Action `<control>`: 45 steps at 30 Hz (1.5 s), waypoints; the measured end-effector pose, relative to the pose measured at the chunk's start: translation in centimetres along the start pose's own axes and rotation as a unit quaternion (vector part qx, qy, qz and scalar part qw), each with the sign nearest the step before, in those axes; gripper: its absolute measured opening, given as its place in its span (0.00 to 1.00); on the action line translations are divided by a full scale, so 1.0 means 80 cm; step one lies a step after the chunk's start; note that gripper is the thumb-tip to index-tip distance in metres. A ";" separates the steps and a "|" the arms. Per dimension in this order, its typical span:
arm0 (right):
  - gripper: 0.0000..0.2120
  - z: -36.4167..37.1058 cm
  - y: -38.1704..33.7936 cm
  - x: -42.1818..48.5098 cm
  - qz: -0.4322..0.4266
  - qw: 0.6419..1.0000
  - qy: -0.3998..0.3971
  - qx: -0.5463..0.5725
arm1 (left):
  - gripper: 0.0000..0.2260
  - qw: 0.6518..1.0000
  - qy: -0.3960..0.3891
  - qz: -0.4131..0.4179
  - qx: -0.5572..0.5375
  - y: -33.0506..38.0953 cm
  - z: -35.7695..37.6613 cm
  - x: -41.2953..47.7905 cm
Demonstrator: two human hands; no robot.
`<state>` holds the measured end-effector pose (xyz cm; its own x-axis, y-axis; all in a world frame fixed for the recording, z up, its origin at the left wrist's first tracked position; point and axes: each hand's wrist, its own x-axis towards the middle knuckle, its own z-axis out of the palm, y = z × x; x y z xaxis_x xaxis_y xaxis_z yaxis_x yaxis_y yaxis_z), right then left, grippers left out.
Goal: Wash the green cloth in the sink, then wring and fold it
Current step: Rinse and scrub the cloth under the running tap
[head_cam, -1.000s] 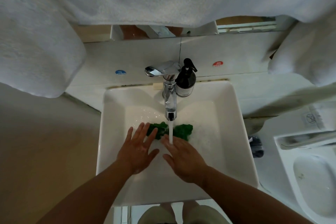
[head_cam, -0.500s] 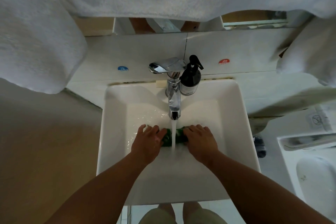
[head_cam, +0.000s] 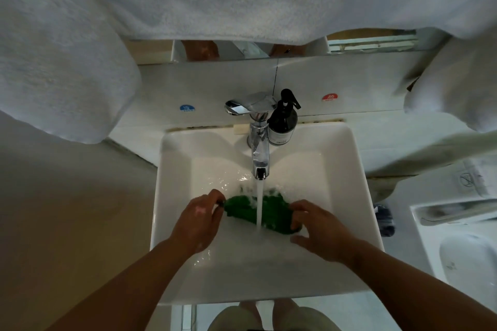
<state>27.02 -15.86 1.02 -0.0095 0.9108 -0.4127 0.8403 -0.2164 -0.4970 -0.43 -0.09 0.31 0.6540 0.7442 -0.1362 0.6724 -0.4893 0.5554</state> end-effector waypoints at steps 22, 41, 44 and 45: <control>0.06 -0.001 -0.026 0.042 0.064 0.985 -0.015 0.157 | 0.10 0.997 -0.073 0.017 -0.030 0.019 0.018 -0.001; 0.10 -0.070 0.022 -0.033 0.109 0.973 0.107 0.173 | 0.08 0.968 -0.146 -0.056 -0.198 0.090 0.010 0.023; 0.12 -0.067 0.005 -0.026 0.082 0.980 0.090 0.159 | 0.06 0.966 -0.155 -0.061 -0.196 0.070 -0.004 0.016; 0.10 -0.064 -0.004 -0.020 0.067 0.982 0.086 0.155 | 0.07 0.964 -0.155 -0.077 -0.201 0.060 -0.012 0.012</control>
<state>29.58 -15.43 5.76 0.2039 0.9067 -0.3693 0.6217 -0.4113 -0.6666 3.13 -1.28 3.61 0.6716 0.5917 -0.4459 0.6213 -0.1219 0.7740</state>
